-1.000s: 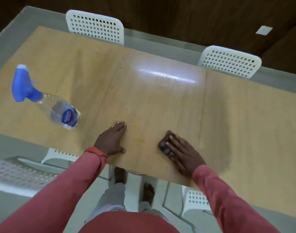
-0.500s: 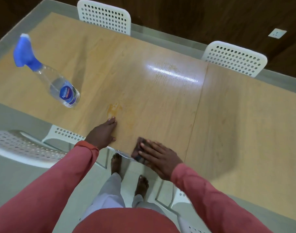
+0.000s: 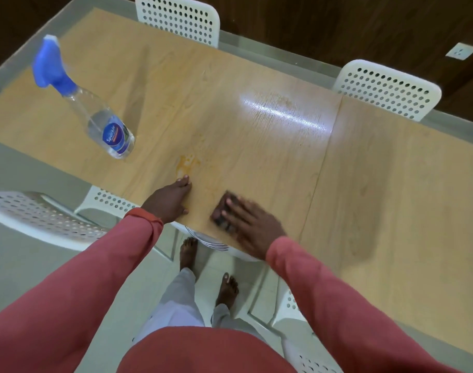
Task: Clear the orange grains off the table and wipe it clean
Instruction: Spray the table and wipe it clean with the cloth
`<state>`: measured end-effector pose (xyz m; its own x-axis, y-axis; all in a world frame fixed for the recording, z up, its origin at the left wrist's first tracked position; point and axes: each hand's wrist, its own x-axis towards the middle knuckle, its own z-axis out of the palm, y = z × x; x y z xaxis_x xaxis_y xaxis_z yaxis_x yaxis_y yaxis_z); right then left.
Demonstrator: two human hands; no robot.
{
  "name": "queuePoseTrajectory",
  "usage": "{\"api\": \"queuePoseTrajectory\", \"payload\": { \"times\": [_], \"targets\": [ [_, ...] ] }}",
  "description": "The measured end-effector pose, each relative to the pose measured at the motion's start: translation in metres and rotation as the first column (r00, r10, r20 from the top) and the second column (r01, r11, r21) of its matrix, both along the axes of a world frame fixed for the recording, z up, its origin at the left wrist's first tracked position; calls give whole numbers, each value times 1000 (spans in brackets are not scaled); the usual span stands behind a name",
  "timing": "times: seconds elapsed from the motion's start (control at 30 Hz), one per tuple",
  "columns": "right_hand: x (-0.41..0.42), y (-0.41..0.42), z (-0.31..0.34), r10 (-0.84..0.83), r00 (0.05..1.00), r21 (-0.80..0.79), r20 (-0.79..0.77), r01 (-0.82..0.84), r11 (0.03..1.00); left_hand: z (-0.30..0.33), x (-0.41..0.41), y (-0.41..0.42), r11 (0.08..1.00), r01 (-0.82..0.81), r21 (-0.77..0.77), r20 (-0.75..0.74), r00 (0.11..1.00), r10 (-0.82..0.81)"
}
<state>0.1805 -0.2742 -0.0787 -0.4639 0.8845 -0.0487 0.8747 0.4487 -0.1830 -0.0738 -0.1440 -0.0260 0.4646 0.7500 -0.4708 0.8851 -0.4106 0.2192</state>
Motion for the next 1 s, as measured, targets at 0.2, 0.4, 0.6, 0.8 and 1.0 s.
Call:
{"api": "queuePoseTrajectory", "payload": {
  "times": [0.2,0.4,0.6,0.8,1.0],
  "targets": [
    [94,-34,13,-56,997,-83,50,60,995,-3,-1,2,1000,23,7,4,1000,-23],
    [85,93,18,-446,894,-78,44,448,891,-6,-1,2,1000,21,4,-13,1000,-21],
    [-17,19,4,45,999,-23,0,-45,999,-5,-3,3,1000,10,-4,26,1000,-10],
    [80,44,16,-299,954,-48,31,300,953,-5,-2,2,1000,7,-17,27,1000,-6],
    [3,105,15,-253,966,-110,48,257,960,-3,-3,2,1000,-14,-27,43,999,15]
  ]
}}
